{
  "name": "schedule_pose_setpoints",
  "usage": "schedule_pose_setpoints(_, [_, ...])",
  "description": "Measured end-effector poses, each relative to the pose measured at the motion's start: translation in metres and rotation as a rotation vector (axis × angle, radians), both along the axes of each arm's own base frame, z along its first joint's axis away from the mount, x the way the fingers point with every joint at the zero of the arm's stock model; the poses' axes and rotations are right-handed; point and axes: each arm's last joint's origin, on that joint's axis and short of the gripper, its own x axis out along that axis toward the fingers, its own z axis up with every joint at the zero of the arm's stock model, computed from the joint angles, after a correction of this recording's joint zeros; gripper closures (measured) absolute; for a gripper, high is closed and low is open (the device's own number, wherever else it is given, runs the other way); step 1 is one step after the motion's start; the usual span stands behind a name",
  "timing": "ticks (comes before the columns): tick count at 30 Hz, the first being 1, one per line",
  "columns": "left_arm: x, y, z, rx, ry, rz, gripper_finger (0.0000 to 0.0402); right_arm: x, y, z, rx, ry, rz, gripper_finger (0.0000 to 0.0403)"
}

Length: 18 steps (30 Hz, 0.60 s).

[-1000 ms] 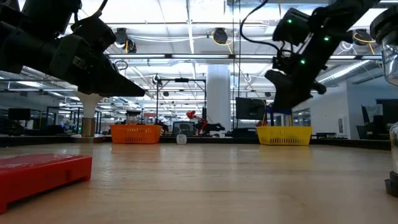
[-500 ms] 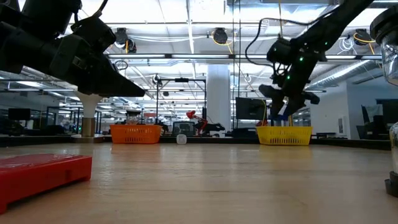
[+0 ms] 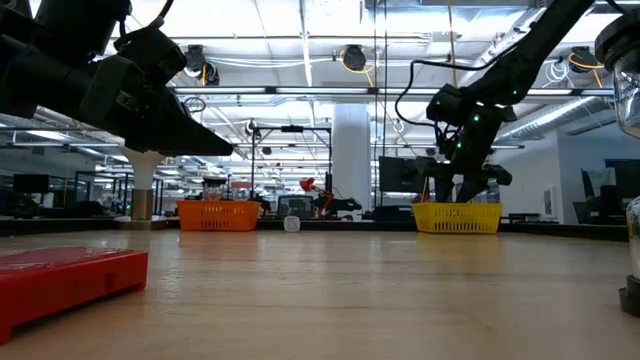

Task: Pick & Place Office items
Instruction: Put the blue timer into the yellow basket

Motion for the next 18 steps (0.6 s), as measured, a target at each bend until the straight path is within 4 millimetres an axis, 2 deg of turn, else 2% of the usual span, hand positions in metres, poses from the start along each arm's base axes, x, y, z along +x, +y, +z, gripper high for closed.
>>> schedule_pose_setpoints(6, [0.000, 0.000, 0.000, 0.000, 0.000, 0.000, 0.0376, -0.004, 0.001, 0.009, -0.029, 0.001, -0.012, 0.0244])
schedule_pose_setpoints(13, [0.000, 0.000, 0.000, 0.000, 0.000, 0.000, 0.0376, -0.012, 0.005, 0.005, 0.016, 0.088, -0.058, 0.0248])
schedule_pose_setpoints(18, [0.000, 0.000, 0.000, 0.000, 0.000, 0.000, 0.0376, -0.013, 0.004, 0.005, 0.016, 0.090, -0.062, 0.0234])
